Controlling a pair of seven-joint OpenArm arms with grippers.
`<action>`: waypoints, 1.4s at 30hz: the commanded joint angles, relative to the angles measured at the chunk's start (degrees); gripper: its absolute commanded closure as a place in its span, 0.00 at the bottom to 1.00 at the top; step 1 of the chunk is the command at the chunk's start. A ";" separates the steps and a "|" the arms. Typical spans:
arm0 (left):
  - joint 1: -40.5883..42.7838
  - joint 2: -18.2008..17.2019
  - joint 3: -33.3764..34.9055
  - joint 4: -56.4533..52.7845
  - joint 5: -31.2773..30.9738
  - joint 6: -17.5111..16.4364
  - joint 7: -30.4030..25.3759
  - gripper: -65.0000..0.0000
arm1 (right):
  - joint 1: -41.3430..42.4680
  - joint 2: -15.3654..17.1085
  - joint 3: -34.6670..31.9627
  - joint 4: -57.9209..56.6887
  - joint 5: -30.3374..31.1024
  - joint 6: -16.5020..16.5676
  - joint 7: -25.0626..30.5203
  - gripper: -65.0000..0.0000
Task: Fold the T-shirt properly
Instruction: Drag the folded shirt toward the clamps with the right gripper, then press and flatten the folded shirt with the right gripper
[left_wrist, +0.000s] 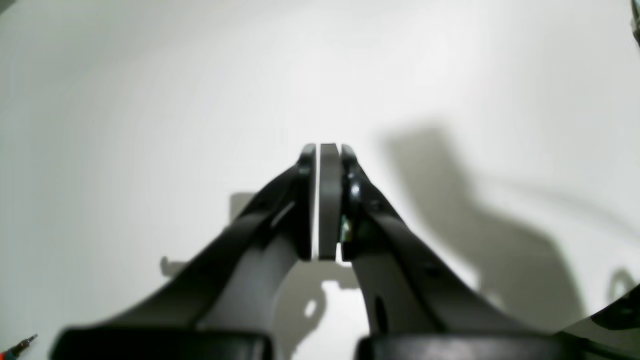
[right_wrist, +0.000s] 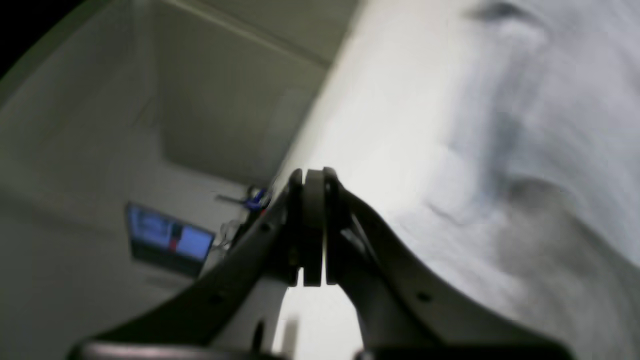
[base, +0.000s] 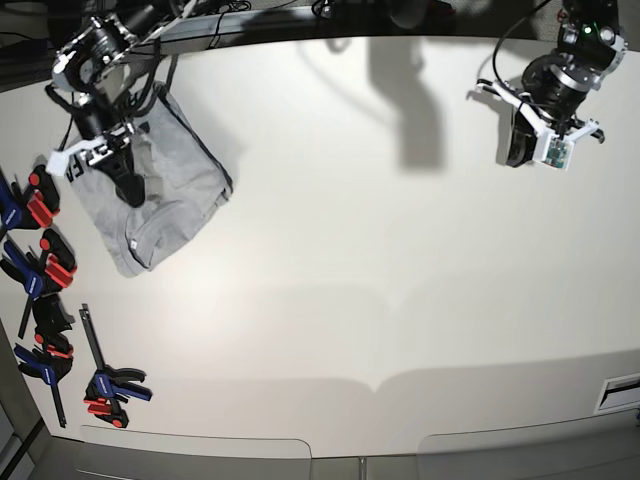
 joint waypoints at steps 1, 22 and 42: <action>-0.02 -0.35 -0.26 1.09 -0.57 0.04 -1.51 1.00 | 0.46 1.77 -0.72 2.38 1.19 0.32 -0.63 1.00; 2.69 11.30 -0.26 1.07 1.64 0.02 -4.61 1.00 | -6.80 20.76 -8.76 23.32 -3.02 0.32 -0.63 1.00; 7.23 16.94 -0.26 1.07 1.64 0.00 -4.00 1.00 | -6.64 23.69 -45.81 16.44 -60.74 0.32 29.31 1.00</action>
